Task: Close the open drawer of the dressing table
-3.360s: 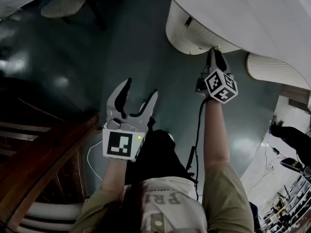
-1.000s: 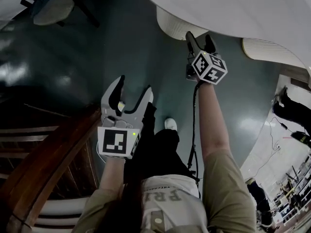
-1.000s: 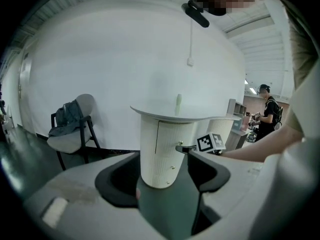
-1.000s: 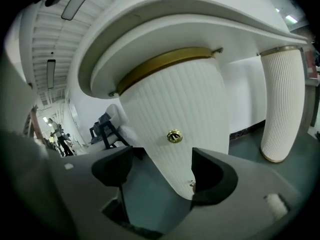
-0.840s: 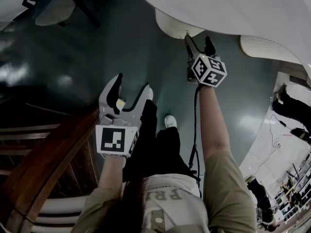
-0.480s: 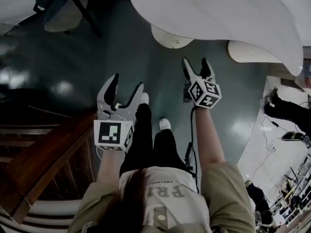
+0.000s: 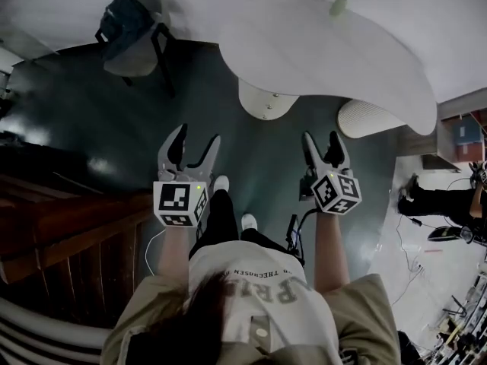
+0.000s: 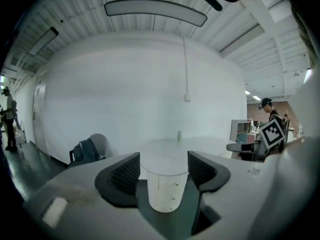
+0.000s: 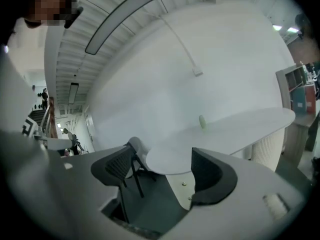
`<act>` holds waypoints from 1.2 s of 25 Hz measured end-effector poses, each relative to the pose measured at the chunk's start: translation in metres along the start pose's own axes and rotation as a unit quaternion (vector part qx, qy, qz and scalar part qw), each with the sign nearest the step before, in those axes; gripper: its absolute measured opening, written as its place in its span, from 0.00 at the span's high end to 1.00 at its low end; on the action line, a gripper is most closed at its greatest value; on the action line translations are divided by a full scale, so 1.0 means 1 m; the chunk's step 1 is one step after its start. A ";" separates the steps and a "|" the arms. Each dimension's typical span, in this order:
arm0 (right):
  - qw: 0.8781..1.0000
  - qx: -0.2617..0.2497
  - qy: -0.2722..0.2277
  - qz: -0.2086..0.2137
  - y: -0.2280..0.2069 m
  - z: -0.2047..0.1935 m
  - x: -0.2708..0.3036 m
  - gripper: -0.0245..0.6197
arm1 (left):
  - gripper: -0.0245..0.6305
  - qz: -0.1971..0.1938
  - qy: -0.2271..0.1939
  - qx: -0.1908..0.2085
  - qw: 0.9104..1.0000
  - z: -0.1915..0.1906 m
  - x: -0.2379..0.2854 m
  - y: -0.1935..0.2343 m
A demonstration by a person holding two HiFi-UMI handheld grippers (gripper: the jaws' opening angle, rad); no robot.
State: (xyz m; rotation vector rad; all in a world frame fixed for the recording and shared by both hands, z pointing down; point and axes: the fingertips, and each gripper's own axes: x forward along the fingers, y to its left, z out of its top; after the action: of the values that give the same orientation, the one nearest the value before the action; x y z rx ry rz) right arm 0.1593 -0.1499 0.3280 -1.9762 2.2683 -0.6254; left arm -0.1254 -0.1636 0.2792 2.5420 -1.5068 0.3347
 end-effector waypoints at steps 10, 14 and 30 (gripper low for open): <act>0.994 -0.070 -0.089 0.001 0.047 0.081 -0.095 0.54 | 0.50 -0.002 -0.067 0.021 0.998 0.054 -0.055 -0.025; 0.991 -0.097 -0.091 0.024 0.071 0.086 -0.109 0.60 | 0.54 -0.014 -0.075 0.038 0.996 0.062 -0.062 -0.038; 0.984 -0.151 -0.099 0.009 0.103 0.091 -0.122 0.88 | 0.79 -0.049 -0.107 0.053 0.992 0.070 -0.060 -0.081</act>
State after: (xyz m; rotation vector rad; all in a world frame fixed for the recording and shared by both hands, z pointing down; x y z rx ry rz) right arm 0.1119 -0.0463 0.1837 -2.0310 2.3659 -0.0770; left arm -0.0746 -0.0925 0.1931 2.8025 -1.4606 0.1351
